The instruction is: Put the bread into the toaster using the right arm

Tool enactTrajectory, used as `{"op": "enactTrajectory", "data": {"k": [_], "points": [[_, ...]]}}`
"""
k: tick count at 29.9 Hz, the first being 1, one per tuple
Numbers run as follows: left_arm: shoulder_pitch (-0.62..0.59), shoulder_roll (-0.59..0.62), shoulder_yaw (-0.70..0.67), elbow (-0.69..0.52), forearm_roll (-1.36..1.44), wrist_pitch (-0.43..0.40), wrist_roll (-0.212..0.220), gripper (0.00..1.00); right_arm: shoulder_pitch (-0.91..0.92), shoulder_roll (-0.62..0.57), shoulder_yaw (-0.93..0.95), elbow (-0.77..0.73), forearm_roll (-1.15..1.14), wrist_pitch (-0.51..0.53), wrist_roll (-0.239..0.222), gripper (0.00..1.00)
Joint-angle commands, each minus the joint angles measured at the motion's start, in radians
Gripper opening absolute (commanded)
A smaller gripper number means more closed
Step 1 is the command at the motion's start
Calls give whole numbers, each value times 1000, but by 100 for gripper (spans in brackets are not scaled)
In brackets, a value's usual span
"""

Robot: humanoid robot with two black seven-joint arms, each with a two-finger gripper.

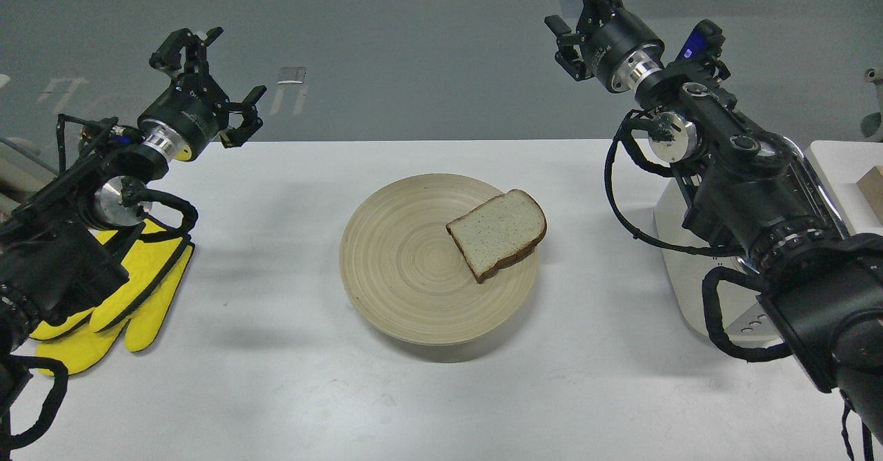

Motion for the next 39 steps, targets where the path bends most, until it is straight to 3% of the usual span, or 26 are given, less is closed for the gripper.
{"op": "enactTrajectory", "data": {"k": [1,8,10,20,28,32,39], "points": [[0,0,0,0,0,0,0,100,-4,0,-4,0,0,5,0,97],[0,0,0,0,0,0,0,100,-18,0,-28,9,-3,21,-8,97],[0,0,0,0,0,0,0,100,-17,-2,-109,18,-14,47,-20,97],[0,1,0,0,0,0,0,100,231,-253,-915,201,-14,152,-35,97],[0,1,0,0,0,0,0,100,442,-259,-1397,259,-15,152,-34,97],[0,0,0,0,0,0,0,100,483,-241,-1569,311,-15,152,-31,97],[0,0,0,0,0,0,0,100,454,-173,-1643,319,-20,152,-22,99]]}}
